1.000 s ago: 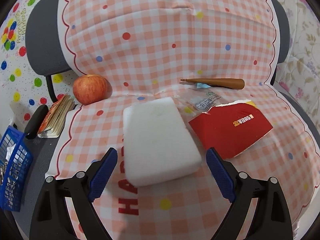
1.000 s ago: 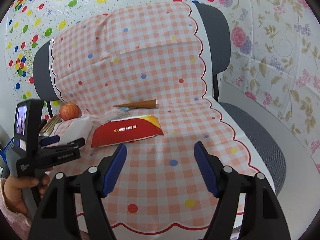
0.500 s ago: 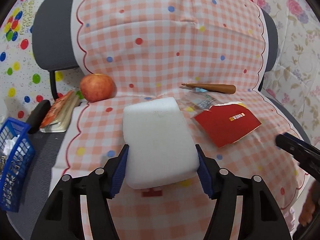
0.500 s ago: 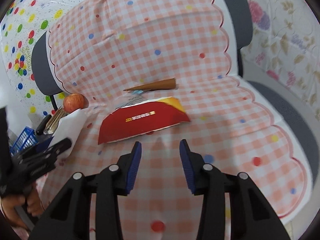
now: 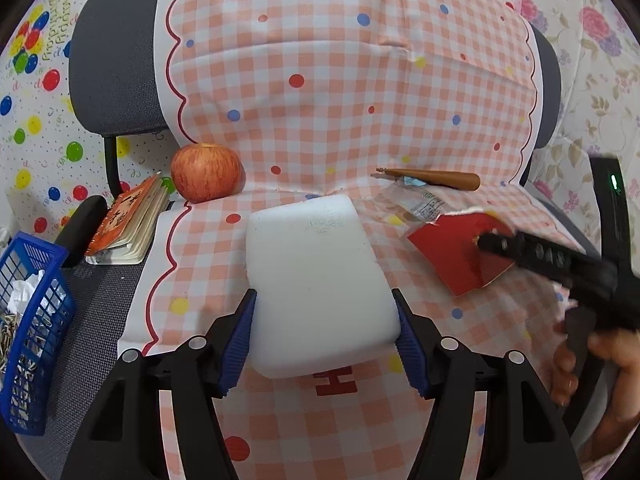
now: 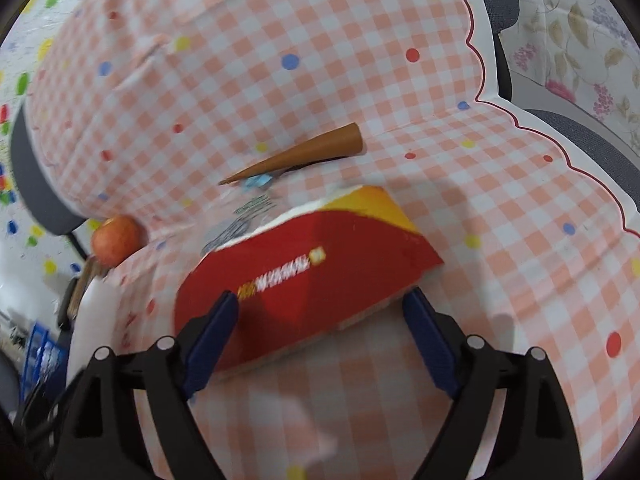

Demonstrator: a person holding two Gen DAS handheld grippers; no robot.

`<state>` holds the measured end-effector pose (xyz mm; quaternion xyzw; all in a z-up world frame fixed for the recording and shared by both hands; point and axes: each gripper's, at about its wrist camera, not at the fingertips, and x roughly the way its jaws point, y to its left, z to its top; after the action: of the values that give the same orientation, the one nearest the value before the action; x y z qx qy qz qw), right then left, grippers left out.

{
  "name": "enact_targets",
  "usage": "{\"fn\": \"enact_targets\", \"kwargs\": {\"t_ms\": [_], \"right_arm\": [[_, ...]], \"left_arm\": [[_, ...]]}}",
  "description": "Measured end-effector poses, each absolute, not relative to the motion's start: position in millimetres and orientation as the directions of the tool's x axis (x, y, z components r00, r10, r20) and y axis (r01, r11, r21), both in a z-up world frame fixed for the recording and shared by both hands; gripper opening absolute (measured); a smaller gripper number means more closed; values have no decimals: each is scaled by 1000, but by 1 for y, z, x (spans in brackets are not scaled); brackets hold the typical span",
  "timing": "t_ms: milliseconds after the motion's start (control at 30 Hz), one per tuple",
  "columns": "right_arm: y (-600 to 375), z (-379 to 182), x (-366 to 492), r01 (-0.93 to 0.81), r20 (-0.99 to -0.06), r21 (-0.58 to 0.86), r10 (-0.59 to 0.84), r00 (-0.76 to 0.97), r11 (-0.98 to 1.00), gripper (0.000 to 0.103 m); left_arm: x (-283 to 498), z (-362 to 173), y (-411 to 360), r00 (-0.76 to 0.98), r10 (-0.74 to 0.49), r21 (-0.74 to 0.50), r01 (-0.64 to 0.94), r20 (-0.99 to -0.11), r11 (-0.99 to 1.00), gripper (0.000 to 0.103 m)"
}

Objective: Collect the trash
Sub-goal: 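Lift the foam block with the left gripper while the right gripper grasps the red box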

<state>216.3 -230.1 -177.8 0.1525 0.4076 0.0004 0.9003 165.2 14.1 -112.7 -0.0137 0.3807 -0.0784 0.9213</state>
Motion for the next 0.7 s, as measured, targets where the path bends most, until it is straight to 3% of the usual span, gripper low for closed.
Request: {"fn": "enact_targets", "kwargs": {"t_ms": [33, 200, 233, 367, 500, 600, 700], "right_arm": [[-230, -176, 222, 134, -737, 271, 115, 666, 953, 82], [-238, -168, 229, 147, -712, 319, 134, 690, 936, 24], [-241, -160, 225, 138, -682, 334, 138, 718, 932, 19], [-237, -119, 196, 45, -558, 306, 141, 817, 951, 7], [-231, -75, 165, -71, -472, 239, 180, 863, 968, 2], [-227, -60, 150, -117, -461, 196, 197, 865, 974, 2], [-228, -59, 145, -124, -512, 188, 205, 834, 974, 2]], "left_arm": [[166, -114, 13, 696, -153, -77, 140, -701, 987, 65], [164, -114, 14, 692, -158, -75, 148, -705, 986, 65], [162, -112, 15, 695, -158, -73, 150, -701, 986, 65], [155, -102, 18, 712, -160, -76, 149, -683, 986, 65], [145, -87, 16, 728, -185, -89, 168, -660, 982, 65], [137, -79, 12, 736, -196, -89, 182, -648, 979, 65], [131, -78, 9, 730, -212, -99, 195, -650, 976, 65]]}}
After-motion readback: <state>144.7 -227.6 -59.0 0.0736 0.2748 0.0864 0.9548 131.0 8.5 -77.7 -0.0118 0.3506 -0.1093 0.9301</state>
